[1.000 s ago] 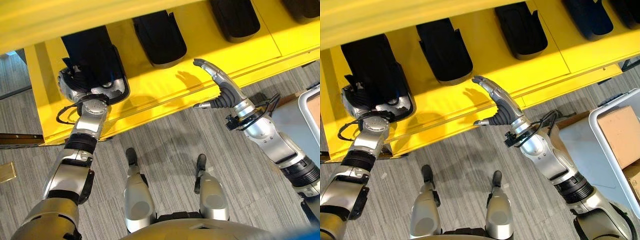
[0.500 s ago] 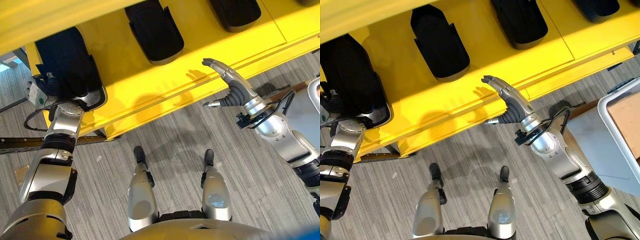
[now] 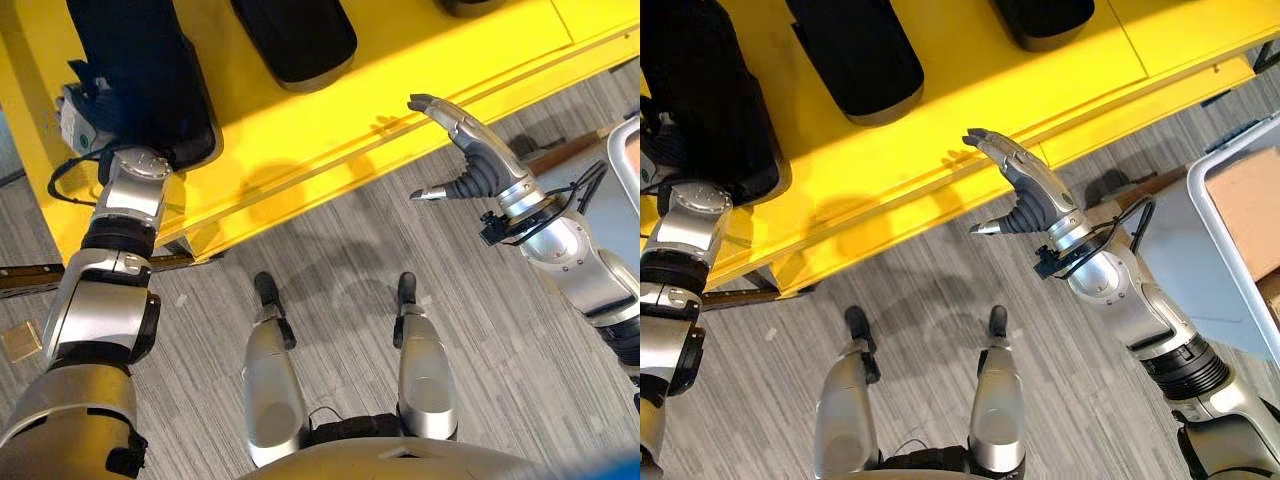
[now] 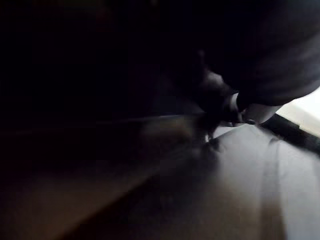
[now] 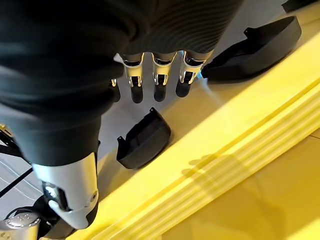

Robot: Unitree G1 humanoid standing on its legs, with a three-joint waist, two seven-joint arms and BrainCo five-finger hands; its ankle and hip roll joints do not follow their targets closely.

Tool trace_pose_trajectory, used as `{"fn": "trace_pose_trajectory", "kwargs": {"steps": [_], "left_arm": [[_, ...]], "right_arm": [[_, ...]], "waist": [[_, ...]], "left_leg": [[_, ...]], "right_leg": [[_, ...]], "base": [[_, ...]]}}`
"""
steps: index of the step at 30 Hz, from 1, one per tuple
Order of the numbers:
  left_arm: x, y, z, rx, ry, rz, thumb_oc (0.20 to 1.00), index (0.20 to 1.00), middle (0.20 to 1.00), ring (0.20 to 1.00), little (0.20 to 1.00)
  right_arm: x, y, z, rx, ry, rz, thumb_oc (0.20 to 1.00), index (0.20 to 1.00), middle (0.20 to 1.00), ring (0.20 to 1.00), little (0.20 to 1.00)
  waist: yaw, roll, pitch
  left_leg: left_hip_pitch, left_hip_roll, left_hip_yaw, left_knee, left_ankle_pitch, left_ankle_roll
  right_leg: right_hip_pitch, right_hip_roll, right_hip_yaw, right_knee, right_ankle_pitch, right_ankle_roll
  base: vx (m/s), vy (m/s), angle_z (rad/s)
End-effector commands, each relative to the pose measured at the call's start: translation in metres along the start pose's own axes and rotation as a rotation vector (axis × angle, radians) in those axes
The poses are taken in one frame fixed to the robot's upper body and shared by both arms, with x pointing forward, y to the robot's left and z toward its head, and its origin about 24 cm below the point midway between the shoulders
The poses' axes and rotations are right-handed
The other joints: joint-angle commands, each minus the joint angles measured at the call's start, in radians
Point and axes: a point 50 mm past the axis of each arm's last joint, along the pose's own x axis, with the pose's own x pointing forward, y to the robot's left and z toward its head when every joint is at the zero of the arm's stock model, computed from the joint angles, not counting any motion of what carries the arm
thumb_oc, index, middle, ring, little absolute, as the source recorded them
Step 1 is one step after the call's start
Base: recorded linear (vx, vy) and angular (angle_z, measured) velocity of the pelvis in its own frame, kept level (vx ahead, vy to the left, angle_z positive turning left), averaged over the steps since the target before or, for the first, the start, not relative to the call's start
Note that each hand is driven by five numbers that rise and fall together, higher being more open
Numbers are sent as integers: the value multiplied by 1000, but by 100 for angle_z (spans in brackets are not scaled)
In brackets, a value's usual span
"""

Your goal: Move parts from the plastic box to the shelf.

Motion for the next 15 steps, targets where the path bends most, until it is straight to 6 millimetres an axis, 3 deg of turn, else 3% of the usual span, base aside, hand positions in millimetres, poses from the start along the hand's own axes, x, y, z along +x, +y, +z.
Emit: {"fn": "trace_pose_trajectory", "kwargs": {"steps": [1,7,15], "left_arm": [[15,27,-17,45,43,125,200,200,200,200,200],[26,46,-19,60,73,192,200,200,200,200,200],[26,51,-16,79,-23,203,200,200,200,200,200]], "right_arm": [[1,-18,9,-10,-52,-75,1000,1000,1000,1000,1000],[-4,-17,7,-12,-45,-53,1000,1000,1000,1000,1000],[-10,-13,5,17,-37,-61,1000,1000,1000,1000,1000]], "waist": [[-15,-17,-51],[-26,-23,-41],[-23,-24,-39]], "left_leg": [[49,-46,49,96,-105,29],[35,-34,70,152,-145,40],[36,-37,77,157,-155,51]], "right_leg": [[-65,97,37,98,-20,-75],[-84,89,47,119,-16,-68],[-85,90,47,123,-15,-66]], "base": [[69,68,-8],[42,51,-3],[0,0,0]]}}
